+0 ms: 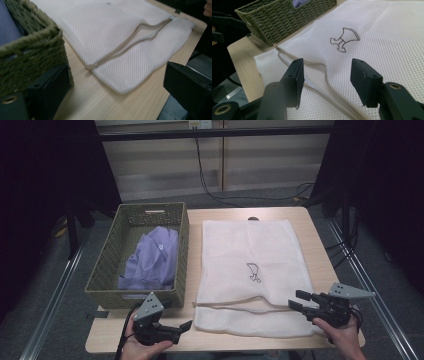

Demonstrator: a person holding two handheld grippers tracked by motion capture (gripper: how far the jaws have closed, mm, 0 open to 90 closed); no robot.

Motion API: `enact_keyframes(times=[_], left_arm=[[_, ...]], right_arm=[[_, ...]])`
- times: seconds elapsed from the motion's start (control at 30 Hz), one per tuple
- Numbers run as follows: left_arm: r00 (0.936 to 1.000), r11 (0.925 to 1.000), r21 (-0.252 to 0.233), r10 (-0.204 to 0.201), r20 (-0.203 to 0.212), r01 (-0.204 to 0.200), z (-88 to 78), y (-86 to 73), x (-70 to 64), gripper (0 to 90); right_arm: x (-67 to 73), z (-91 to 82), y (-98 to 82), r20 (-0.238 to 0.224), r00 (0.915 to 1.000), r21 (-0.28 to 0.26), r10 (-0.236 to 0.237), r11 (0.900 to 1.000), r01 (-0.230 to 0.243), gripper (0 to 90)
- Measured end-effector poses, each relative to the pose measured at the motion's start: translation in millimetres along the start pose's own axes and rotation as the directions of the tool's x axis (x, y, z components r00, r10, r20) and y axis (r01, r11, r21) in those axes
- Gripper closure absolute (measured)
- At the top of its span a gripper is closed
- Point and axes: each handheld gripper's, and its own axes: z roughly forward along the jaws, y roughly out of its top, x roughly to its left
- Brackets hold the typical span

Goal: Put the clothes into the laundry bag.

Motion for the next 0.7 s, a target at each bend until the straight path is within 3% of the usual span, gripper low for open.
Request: enact_keyframes(times=[0.07, 0.17, 0.43, 0.5, 0.7], left_arm=[[0.9999, 1.0, -0.003, 0.008, -0.015, -0.008, -0.6, -0.2, 0.8, 6.5], [0.9999, 0.9999, -0.002, 0.01, -0.005, -0.01, 0.6, 0.3, 1.6, 5.1], [0.9982, 0.9995, -0.028, -0.013, 0.058, 0.015, -1.1, -0.3, 5.3, 4.1], [0.9985, 0.9992, -0.035, -0.02, 0.05, 0.022, -1.9, 0.0, 5.7, 3.8], [0.9994, 0.9974, -0.07, 0.018, 0.028, -0.016, -5.5, -2.8, 2.1, 3.8]], right_arm=[[0.9, 0.3, 0.6, 0.0, 1.0, -0.009, -0.008, 1.0, 0.008, 44.9], [1.6, 2.0, -0.2, 0.002, 1.0, 0.004, -0.008, 1.0, 0.008, 44.5], [1.7, 5.6, -0.4, -0.019, 0.9998, 0.012, 0.003, 1.0, -0.003, 45.9], [1.8, 6.8, -0.3, -0.021, 0.9998, 0.008, -0.007, 1.0, 0.007, 46.0], [2.9, 10.4, -0.8, 0.004, 1.0, 0.024, -0.001, 1.0, 0.001, 42.2]])
